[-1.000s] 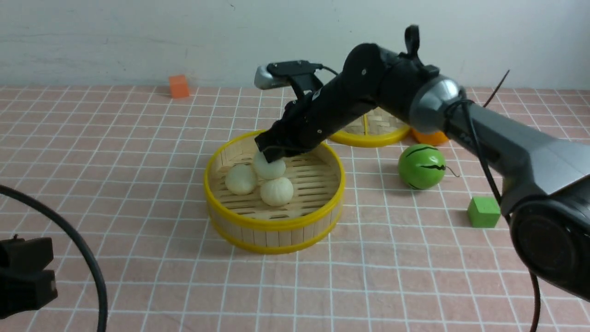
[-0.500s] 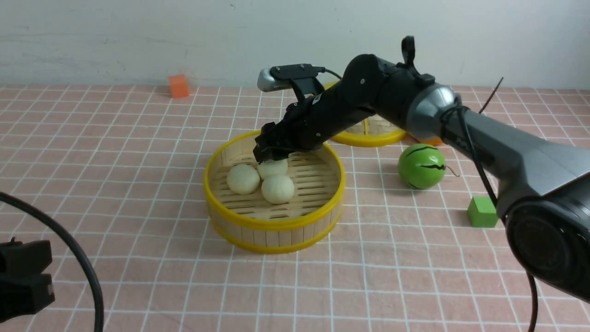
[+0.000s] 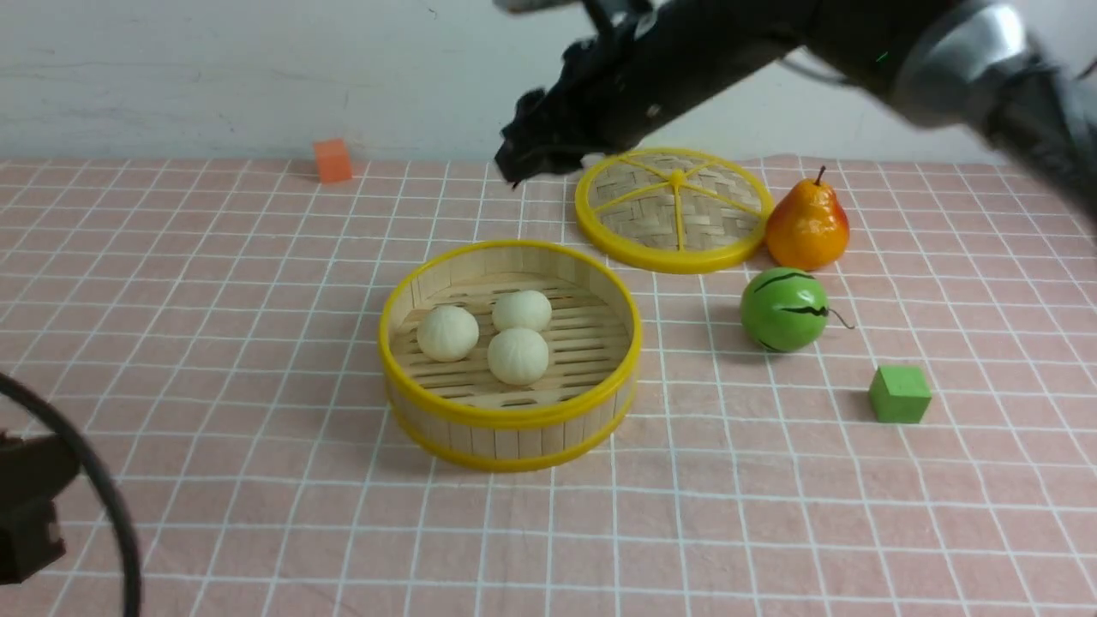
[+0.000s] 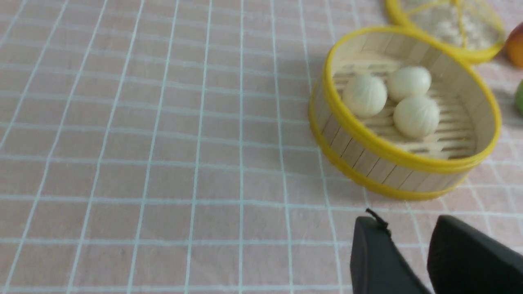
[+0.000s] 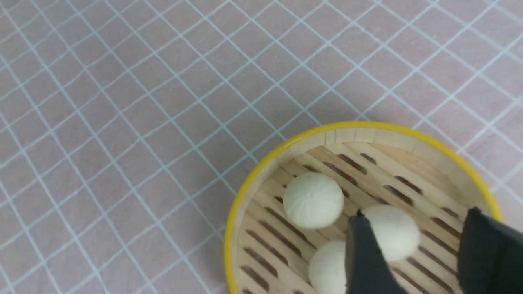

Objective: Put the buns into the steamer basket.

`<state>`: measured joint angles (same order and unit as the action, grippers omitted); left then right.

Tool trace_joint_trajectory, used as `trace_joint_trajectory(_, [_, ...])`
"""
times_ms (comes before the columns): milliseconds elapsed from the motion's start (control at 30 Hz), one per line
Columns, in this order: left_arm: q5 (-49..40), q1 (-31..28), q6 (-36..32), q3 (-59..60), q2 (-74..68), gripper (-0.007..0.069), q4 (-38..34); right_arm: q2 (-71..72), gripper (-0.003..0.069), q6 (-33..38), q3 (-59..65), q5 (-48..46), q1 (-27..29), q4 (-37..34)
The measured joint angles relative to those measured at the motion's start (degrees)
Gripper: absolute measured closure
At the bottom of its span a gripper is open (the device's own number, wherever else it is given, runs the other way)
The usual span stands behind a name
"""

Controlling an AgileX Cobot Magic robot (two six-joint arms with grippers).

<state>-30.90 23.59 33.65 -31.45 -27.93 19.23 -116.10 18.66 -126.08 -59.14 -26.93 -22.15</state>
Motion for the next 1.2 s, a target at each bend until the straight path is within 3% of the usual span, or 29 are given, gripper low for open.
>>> trace_joint_trajectory(33, [0.21,0.00,-0.17,0.09,1.01,0.0446,0.00,1.30,0.0386,-0.43,0.19,-0.90,-0.13,1.39])
trace_joint_trajectory(67, [2.40,0.00,-1.48,1.02,5.47,0.0500,0.24,6.81,0.0463,-2.13,3.00,-3.55,-0.68,7.66])
trace_joint_trajectory(133, [3.85,0.00,-2.04,2.13,8.36,0.0539,0.51,11.78,0.0518,-3.56,5.41,-4.45,-1.25,12.66])
trace_joint_trajectory(200, [6.39,0.00,-2.58,6.15,14.66,0.0638,1.63,19.62,0.0618,-6.94,13.13,-4.98,-1.62,21.42])
trace_joint_trajectory(233, [6.85,0.00,-2.64,8.16,16.86,0.0638,2.32,23.22,0.0652,-8.88,16.99,-4.86,-1.69,25.06])
trace_joint_trajectory(400, [11.49,0.00,-2.59,15.37,23.39,0.0638,8.56,39.85,0.0678,-18.66,36.02,-2.61,-1.73,37.19])
trace_joint_trajectory(433, [14.68,0.00,-2.44,16.69,24.29,0.0638,11.09,47.23,0.0677,-22.39,44.50,0.78,-1.73,39.82])
trace_joint_trajectory(567, [19.35,0.00,-1.93,18.14,24.39,0.0638,13.19,62.34,0.0674,-30.83,61.17,11.68,-1.73,43.34])
trace_joint_trajectory(600, [20.67,0.00,-1.49,18.47,24.06,0.0638,13.57,70.11,0.0672,-35.90,69.87,17.05,-1.73,45.20])
trace_joint_trajectory(767, [22.25,0.00,-1.10,18.64,23.13,0.0638,15.12,89.83,0.0669,-46.23,93.64,25.03,-1.73,47.74])
trace_joint_trajectory(1033, [21.70,0.00,-1.04,18.64,23.13,0.0638,15.94,114.11,0.0666,-50.66,110.21,35.73,-1.73,47.87])
trace_joint_trajectory(1200, [21.47,0.00,-0.99,18.71,23.13,0.0638,15.94,116.59,0.0663,-52.60,114.06,37.08,-1.73,47.76])
